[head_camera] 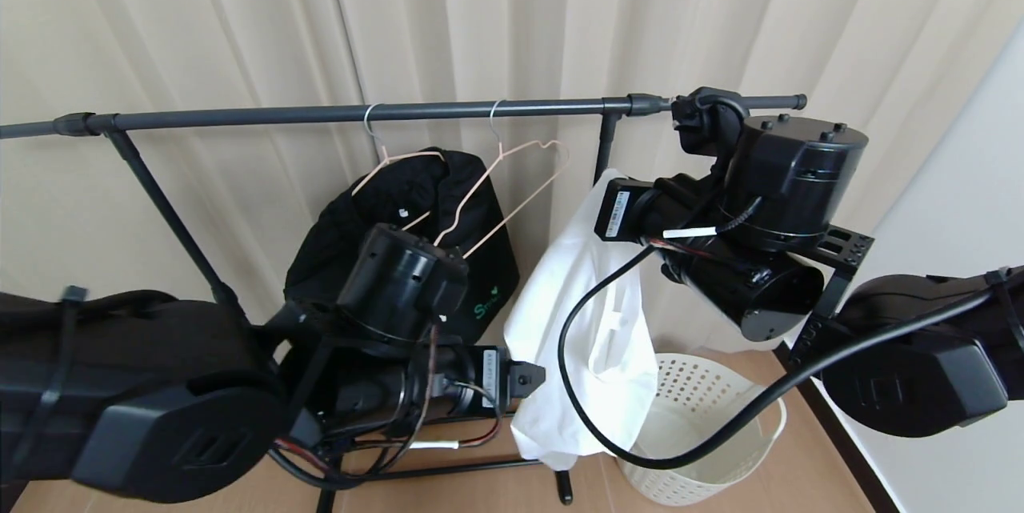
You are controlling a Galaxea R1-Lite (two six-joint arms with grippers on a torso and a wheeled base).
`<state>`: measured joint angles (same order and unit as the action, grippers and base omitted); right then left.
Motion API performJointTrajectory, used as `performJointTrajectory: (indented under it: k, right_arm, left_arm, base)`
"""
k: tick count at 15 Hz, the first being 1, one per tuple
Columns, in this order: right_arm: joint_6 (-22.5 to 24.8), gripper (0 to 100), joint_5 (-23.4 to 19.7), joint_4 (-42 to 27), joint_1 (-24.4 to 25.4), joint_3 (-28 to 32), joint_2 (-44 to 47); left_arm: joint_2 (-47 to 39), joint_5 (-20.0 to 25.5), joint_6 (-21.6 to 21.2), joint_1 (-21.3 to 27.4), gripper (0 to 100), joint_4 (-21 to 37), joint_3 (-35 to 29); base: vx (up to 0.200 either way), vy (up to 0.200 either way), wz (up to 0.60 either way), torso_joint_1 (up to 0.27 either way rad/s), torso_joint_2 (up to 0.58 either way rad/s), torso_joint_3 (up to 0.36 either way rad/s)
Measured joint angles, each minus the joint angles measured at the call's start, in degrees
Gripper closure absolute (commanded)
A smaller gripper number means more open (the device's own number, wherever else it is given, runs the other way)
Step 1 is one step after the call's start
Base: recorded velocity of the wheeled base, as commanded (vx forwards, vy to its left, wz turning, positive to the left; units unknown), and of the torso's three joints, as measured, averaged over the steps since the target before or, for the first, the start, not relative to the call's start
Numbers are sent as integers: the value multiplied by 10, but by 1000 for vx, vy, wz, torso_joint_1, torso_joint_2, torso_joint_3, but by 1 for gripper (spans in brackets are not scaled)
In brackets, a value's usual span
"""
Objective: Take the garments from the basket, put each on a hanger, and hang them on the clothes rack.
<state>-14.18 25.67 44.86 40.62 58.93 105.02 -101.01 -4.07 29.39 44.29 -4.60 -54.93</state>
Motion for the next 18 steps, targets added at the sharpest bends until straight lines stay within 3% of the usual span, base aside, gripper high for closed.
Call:
performJointTrajectory:
  k: [4,9,13,18]
  right_arm:
    - [-12,100,5,2,2,11,6]
    - [-13,100,21,6,16,11,4]
    - [-18,100,22,6,29,10,0]
    - [-22,100,23,6,34,11,-3]
  left_arm:
    - [-64,-23,50,35,0,0,-58]
    - [-129,-84,104,47,0,0,-121]
    - [-164,-89,117,48,0,0,-153]
    - [-219,-146,130,53,0,0,-174]
  base:
    - [0,0,0,0,0,0]
    - [0,0,0,0,0,0]
    - [0,0,0,0,0,0]
    - [0,0,0,0,0,0]
